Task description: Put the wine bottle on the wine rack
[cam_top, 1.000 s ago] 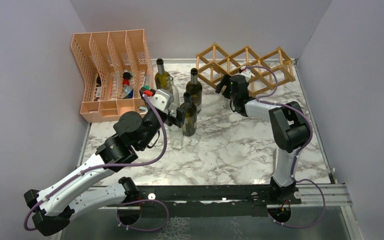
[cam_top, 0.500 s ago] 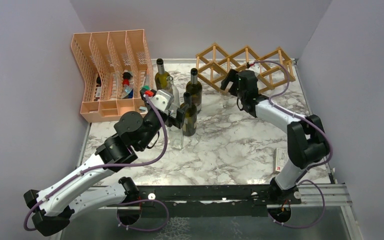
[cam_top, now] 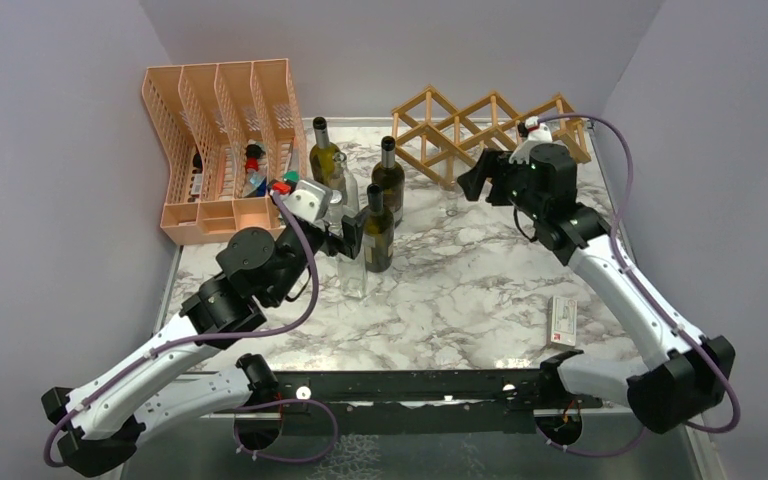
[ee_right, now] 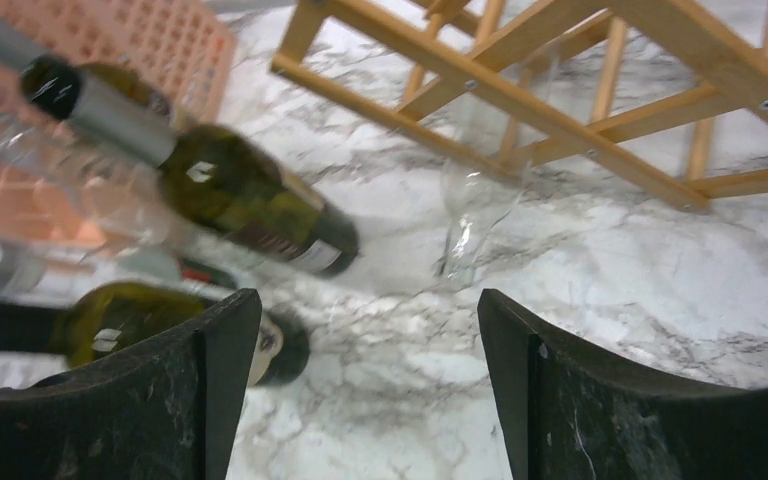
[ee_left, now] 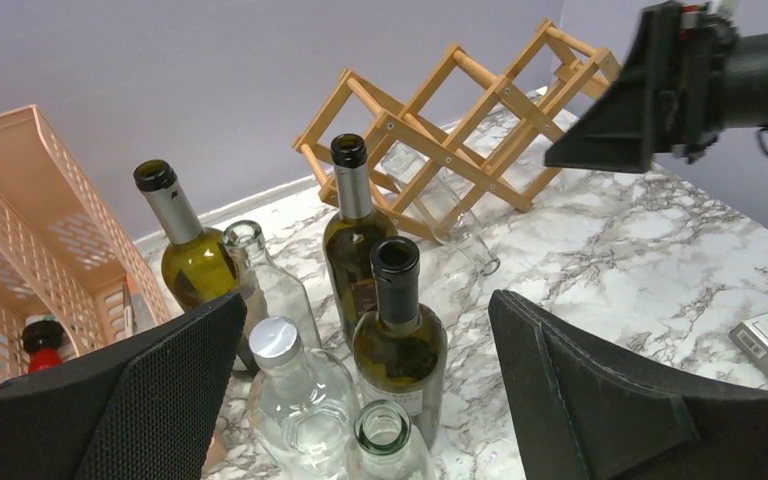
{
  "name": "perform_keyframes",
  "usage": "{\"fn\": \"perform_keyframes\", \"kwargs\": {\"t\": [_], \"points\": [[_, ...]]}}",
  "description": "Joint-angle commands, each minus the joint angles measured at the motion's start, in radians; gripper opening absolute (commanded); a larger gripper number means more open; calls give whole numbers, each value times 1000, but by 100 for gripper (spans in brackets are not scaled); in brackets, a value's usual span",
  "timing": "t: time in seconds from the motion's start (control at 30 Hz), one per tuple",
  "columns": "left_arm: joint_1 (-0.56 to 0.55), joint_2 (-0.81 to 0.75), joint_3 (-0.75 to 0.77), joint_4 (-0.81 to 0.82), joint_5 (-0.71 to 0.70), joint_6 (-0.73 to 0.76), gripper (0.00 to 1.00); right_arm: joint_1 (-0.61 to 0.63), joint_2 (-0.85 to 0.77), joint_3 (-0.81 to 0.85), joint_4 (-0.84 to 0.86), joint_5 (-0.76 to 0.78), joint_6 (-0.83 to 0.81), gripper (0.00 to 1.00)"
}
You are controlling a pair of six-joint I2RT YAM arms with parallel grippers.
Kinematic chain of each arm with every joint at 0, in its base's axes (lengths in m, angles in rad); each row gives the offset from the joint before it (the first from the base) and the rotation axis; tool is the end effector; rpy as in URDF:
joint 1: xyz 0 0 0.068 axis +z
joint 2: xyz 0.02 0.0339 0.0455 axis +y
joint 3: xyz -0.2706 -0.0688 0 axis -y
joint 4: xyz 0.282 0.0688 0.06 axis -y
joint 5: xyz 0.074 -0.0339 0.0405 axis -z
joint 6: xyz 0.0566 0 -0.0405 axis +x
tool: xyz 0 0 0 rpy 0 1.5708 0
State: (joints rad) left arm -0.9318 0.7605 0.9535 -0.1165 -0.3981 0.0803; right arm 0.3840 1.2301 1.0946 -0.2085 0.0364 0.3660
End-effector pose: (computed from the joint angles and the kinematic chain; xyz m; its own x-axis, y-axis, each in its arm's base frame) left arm 0.1458 -0.1595 0.4226 0.0863 0.0078 -0.9962 0.5041 0.8622 0.0504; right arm 0.3160 0.1255 0.3459 -0.4146 0.2182 -0.8835 -0.2080 0.9224 0.3255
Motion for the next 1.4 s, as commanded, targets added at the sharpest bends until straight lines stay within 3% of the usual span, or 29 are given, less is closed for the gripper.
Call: {"fn": "perform_keyframes", "kwargs": {"t": [0.0,0.23,0.37,0.57,0.8,0.93,1.03,1.37], "points": [[-5,-24,33,-47,-42,-88,99,-4,-101,-10,-172,-246,-73,80],[-5,-52,11,-88,-31,-181,99,10,-206,21,-248,-533,-129,73],[-5,-72,8,-91,-42,-205,99,57,-239,44,-289,-589,-165,72],[-4,-104,23,-87,-103,-220,99,129,-243,14,-212,-623,-169,70],[-5,-113,55,-60,-169,-152,99,463,-94,61,-109,-352,-203,70],[-5,-126,69,-44,-205,-116,99,582,8,82,-13,-210,-218,69],[-5,-143,75,-26,-233,-93,99,625,76,90,57,-110,-233,69],[-5,-193,36,45,-289,-49,99,646,294,210,166,-2,-271,70]]}}
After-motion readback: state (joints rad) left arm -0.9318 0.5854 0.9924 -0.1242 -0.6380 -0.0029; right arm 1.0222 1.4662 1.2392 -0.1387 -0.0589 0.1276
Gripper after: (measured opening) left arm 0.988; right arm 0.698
